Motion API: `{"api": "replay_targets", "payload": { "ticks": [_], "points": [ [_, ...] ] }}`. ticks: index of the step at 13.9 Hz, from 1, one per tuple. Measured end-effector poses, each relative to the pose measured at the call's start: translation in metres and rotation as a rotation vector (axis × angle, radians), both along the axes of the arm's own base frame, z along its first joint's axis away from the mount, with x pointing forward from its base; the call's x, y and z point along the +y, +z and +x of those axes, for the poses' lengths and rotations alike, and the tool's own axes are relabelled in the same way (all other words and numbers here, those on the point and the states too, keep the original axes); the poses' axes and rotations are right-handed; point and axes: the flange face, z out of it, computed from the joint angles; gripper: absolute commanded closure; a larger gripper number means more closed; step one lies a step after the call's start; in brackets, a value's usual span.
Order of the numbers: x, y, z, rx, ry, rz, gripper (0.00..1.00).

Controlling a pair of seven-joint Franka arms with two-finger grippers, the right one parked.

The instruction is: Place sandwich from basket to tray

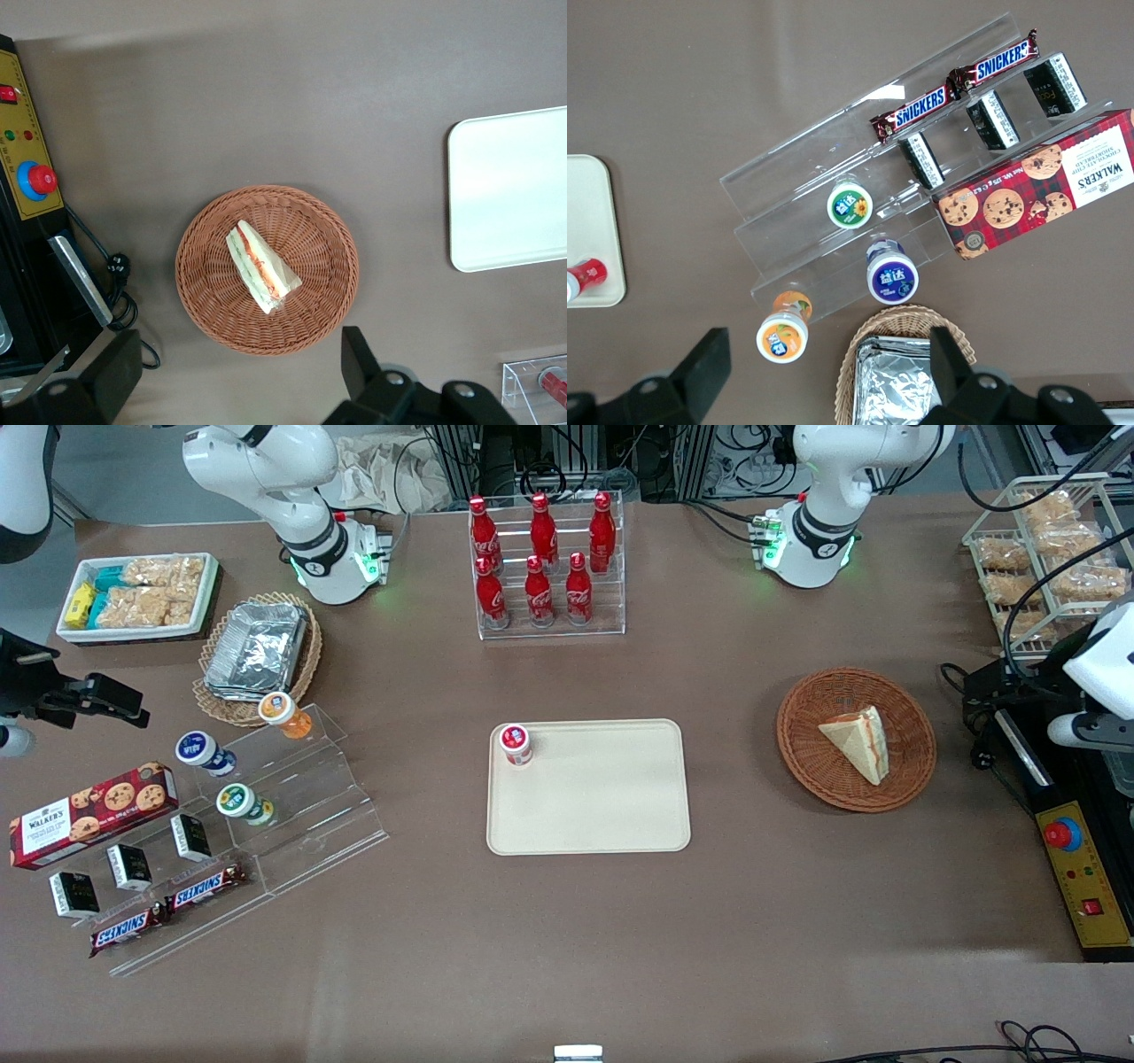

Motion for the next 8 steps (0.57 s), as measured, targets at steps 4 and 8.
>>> {"api": "replay_targets", "payload": {
  "ticks": [4, 8],
  "points": [
    [0.000, -0.012, -0.001, 0.030, 0.001, 0.000, 0.00],
    [0.000, -0.016, -0.004, 0.042, 0.024, 0.003, 0.00]
  ]
}}
